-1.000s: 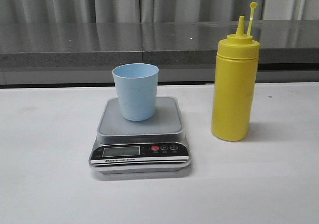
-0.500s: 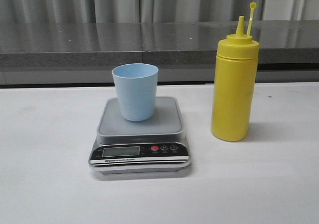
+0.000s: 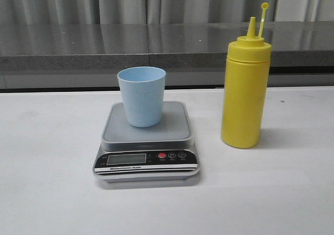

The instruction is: Pour seasoning into cup on scale with both arms

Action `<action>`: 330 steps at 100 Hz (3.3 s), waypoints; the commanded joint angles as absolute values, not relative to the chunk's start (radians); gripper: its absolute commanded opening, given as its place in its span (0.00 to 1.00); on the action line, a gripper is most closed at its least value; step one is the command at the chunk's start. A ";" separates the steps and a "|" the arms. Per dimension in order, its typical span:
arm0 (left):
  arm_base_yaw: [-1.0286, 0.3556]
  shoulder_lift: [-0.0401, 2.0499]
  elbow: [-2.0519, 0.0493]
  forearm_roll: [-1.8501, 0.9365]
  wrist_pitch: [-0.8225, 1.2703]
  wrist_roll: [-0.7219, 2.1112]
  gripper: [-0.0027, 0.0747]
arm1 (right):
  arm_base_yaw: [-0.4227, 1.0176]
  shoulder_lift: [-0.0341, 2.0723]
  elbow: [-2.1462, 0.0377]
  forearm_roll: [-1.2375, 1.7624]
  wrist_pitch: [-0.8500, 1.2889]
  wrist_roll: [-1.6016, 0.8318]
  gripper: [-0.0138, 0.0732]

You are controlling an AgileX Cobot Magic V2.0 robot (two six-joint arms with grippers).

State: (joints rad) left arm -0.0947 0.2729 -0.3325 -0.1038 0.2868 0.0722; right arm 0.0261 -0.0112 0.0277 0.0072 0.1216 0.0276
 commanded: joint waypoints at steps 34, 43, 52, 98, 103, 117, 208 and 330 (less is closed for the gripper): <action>-0.093 0.281 -0.358 -0.113 0.207 0.062 0.01 | 0.020 -0.030 0.006 0.000 0.043 0.022 0.08; -0.093 0.281 -0.358 -0.113 0.207 0.062 0.01 | 0.020 -0.030 0.006 0.000 0.043 0.022 0.08; -0.093 0.281 -0.358 -0.113 0.207 0.062 0.01 | 0.020 -0.030 0.006 0.000 0.043 0.022 0.08; -0.093 0.281 -0.358 -0.113 0.207 0.062 0.01 | 0.020 -0.030 0.006 0.000 0.043 0.022 0.08; -0.093 0.281 -0.358 -0.113 0.205 0.062 0.01 | 0.020 -0.030 0.006 0.000 0.043 0.022 0.08; -0.093 0.281 -0.356 -0.106 0.201 0.062 0.01 | 0.020 -0.030 0.006 0.000 0.043 0.022 0.08; -0.012 -0.033 0.042 -0.061 0.082 0.056 0.01 | 0.020 -0.030 0.006 0.000 0.043 0.022 0.08; 0.016 -0.033 0.042 -0.061 0.062 0.056 0.01 | 0.020 -0.030 0.006 0.000 0.043 0.022 0.08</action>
State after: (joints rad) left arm 0.0143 -0.0041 0.0006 -0.0602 0.1447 0.0683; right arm 0.0261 -0.0112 0.0277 0.0000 0.1216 0.0276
